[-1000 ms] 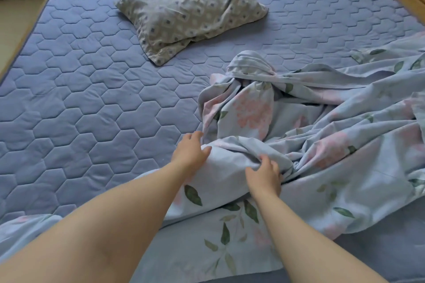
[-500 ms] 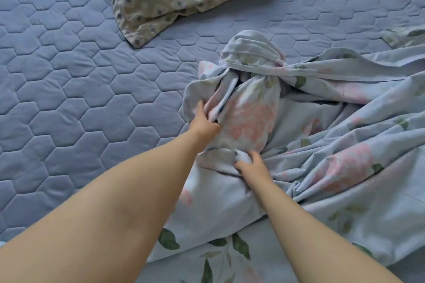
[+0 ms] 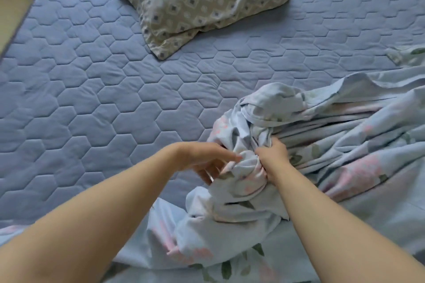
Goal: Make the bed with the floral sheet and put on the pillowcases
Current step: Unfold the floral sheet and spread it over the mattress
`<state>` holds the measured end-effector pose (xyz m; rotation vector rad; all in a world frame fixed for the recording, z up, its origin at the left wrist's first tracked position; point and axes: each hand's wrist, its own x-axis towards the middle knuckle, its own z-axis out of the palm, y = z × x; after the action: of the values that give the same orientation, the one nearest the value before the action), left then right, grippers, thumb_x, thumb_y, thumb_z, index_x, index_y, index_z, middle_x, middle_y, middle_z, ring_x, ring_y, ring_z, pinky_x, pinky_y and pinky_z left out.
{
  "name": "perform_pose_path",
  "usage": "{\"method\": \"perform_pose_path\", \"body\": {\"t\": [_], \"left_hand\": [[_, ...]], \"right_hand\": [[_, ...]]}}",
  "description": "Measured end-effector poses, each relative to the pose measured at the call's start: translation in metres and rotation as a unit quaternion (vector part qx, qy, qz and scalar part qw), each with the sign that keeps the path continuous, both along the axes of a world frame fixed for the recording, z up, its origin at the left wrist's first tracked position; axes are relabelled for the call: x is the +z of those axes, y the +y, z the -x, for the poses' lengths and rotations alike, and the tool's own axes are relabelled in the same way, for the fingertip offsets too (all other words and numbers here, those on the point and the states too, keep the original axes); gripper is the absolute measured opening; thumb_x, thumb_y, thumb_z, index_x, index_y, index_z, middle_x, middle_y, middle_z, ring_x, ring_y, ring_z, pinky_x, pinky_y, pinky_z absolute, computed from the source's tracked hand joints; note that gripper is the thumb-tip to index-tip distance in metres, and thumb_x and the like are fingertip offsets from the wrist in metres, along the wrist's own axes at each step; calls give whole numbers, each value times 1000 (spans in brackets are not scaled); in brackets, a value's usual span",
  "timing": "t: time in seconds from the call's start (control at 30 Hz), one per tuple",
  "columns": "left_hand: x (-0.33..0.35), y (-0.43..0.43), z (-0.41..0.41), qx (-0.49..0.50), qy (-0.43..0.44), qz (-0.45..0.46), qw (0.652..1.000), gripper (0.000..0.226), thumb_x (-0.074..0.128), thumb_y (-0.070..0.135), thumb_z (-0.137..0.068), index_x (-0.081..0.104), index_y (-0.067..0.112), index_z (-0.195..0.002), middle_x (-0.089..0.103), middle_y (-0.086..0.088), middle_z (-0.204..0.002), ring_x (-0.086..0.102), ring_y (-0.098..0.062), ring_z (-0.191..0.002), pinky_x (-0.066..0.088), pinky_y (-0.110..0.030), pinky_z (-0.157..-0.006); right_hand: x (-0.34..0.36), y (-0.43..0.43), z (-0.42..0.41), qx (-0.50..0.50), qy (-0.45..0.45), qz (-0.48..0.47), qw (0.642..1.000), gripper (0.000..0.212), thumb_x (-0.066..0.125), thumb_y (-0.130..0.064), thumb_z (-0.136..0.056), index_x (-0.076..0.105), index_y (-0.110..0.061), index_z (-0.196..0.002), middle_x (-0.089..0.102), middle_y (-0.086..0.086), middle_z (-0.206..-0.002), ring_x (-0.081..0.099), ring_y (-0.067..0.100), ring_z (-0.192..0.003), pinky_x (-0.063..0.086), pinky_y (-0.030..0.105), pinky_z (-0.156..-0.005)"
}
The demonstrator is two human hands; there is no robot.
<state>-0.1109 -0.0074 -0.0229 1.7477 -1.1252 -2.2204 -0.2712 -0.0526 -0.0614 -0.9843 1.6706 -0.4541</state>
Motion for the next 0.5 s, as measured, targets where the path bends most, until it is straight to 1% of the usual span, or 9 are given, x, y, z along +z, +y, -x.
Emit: {"method": "perform_pose_path", "body": {"t": [0.07,0.1,0.13,0.17,0.27,0.33,0.4,0.43,0.5], "left_hand": [[9,-7,-13,130,-162,120,971,31,53,46,-90,63,17,-83,64,0,-81,60,-17,-76,46,-28,-69],[12,-10,-15,198,-257,215,921,32,58,47,-87,62,17,-95,63,-1,-95,58,-19,-91,46,-31,-80],[19,-11,-15,212,-320,294,875,43,63,48,-82,58,17,-112,58,-3,-114,53,-20,-110,43,-34,-94],[20,-12,-12,172,-340,332,863,62,68,50,-78,50,19,-128,47,-5,-134,42,-20,-128,36,-36,-107],[14,-3,12,-14,-300,262,917,100,72,57,-69,20,26,-148,4,-6,-159,9,-25,-147,19,-44,-119],[-6,12,23,-102,-301,177,932,106,74,53,-70,12,24,-150,0,-6,-159,14,-30,-146,24,-45,-117],[-24,33,26,-181,-337,139,913,84,70,37,-78,22,18,-145,22,-8,-152,36,-32,-135,38,-41,-107],[-28,40,24,-207,-362,151,896,64,64,29,-82,33,15,-137,37,-10,-144,46,-32,-127,44,-39,-100],[-28,49,23,-198,-374,178,888,33,52,22,-86,50,11,-118,56,-11,-125,54,-31,-114,47,-38,-88]], "right_hand": [[8,20,-5,90,14,-29,995,26,52,3,-84,66,-11,-101,65,12,-95,61,25,-90,50,31,-79],[11,29,-7,149,30,-44,987,16,59,-2,-82,67,-14,-90,67,14,-94,63,28,-94,52,35,-85],[18,39,-10,213,39,-62,974,8,64,-8,-80,67,-15,-82,68,14,-93,64,29,-97,52,37,-88],[24,50,-13,293,44,-87,951,5,66,-12,-79,67,-14,-83,68,13,-94,64,29,-96,52,34,-87],[39,89,-27,508,63,-156,845,20,60,-10,-83,65,-10,-102,61,7,-93,59,21,-77,46,23,-62],[43,111,-32,566,57,-218,793,5,58,-12,-83,59,-14,-79,53,5,-77,49,19,-61,39,24,-54],[35,118,-23,519,19,-317,794,16,54,-16,-83,52,-17,-67,47,4,-68,44,18,-55,39,28,-55],[30,114,-16,457,3,-356,815,15,52,-19,-82,53,-17,-67,49,3,-67,44,17,-55,38,27,-56],[20,107,-4,282,-18,-333,900,13,48,-23,-78,53,-18,-66,51,0,-62,43,14,-49,37,23,-55]]}}
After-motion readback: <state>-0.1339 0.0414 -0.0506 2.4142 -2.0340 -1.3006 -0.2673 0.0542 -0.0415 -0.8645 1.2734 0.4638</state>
